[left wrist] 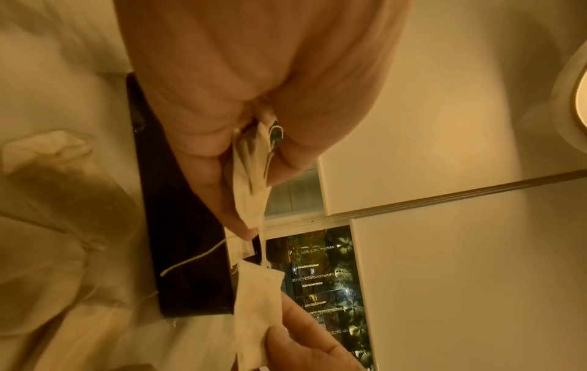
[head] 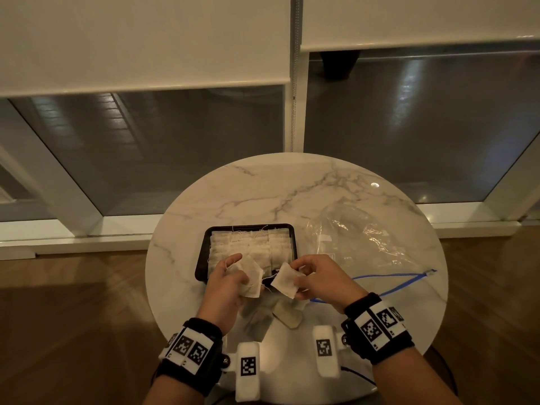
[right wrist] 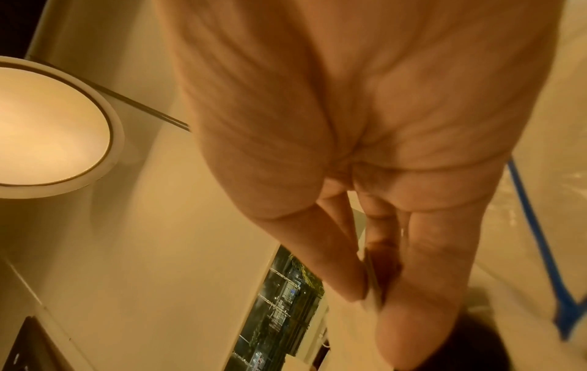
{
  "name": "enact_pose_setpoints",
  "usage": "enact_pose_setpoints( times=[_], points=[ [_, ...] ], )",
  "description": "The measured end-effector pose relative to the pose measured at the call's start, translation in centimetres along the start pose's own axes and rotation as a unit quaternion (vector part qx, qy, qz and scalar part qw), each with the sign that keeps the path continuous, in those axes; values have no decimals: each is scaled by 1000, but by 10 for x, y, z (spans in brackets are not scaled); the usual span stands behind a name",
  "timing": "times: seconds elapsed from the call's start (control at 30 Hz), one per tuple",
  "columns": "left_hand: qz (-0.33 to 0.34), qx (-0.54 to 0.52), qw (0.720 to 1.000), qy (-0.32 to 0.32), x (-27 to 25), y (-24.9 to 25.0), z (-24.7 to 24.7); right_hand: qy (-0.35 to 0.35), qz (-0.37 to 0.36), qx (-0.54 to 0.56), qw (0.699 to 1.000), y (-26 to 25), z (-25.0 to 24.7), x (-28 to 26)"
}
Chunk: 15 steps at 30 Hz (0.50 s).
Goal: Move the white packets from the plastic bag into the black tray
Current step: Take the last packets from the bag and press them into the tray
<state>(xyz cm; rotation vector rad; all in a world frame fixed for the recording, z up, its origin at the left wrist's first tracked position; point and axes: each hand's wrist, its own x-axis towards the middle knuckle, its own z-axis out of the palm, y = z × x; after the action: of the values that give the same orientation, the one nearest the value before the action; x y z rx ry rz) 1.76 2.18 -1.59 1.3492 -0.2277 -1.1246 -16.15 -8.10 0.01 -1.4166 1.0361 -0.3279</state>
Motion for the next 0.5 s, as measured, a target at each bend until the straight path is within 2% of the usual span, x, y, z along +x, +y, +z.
enact_pose_setpoints(
  times=[0.17, 0.33, 0.5],
  points=[
    [-15, -18, 999, -22, -1, 1, -3, 28, -3, 79, 996, 0, 0, 1],
    [-10, 83, 997, -4, -10, 2, 3, 39, -17, 138, 990, -4, 5, 0],
    [-22, 125, 992, -10, -13, -3, 11, 27, -18, 151, 988, -8, 14, -2]
  ],
)
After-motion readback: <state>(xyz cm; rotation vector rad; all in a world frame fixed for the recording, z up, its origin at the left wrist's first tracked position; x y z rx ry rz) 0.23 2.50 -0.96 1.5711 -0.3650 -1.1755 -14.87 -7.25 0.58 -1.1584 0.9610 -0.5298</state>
